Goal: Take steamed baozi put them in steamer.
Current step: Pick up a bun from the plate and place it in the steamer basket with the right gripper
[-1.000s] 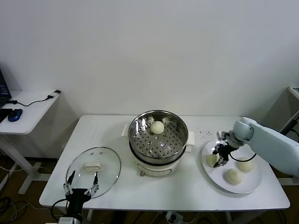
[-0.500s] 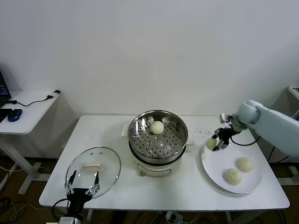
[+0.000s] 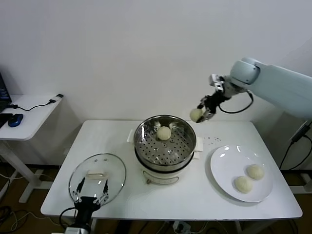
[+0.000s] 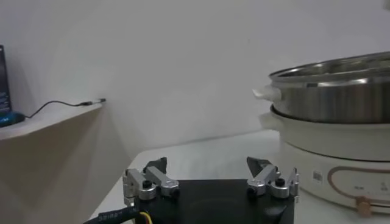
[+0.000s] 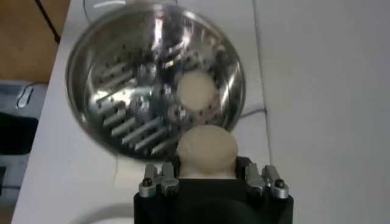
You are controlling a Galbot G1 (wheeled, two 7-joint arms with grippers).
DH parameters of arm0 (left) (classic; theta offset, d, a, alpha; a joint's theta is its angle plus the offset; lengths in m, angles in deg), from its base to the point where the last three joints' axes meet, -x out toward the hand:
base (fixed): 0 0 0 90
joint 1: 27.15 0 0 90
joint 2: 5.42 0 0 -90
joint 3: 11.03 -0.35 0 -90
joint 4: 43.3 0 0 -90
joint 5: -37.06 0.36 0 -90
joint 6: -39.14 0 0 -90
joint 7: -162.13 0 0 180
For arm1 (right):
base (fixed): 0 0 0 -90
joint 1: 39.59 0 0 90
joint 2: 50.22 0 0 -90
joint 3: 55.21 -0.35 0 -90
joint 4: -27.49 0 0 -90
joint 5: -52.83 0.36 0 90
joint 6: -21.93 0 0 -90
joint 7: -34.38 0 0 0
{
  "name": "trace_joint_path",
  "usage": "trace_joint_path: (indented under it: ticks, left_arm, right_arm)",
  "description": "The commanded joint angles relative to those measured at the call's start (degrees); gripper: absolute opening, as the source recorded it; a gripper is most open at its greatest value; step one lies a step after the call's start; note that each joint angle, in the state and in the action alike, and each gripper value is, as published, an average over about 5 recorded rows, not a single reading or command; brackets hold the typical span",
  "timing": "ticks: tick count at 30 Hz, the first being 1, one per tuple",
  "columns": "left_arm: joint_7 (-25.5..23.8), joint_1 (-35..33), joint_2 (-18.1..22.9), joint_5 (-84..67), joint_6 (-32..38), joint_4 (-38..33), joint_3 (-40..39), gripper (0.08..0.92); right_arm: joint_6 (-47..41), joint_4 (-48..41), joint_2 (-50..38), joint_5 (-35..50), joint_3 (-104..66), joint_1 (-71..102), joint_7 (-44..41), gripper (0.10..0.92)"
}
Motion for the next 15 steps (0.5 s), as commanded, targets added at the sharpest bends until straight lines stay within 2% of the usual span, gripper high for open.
trace_joint_path:
  ticks: [1,6,15]
  left_arm:
    - [-0.2,-0.7,-0.4,-0.7,0.4,-0.1,0.0,0.823]
    - [-0.2,-0.7,-0.3,-0.7,0.2,-0.3,0.2,0.823]
    - [-0.3,-0.5,-0.3,-0.7,0.2,0.3,0.2,0.823]
  right_arm:
    - [-3.0,-2.2,16.5,10.0,4.8,-2.1,5.0,0.588]
    - [-3.1,-5.3,21.4,11.0,6.8,1.0,6.1,0.590]
    - [-3.8,-6.4,25.2,11.2,10.7,4.3,7.4,0.593]
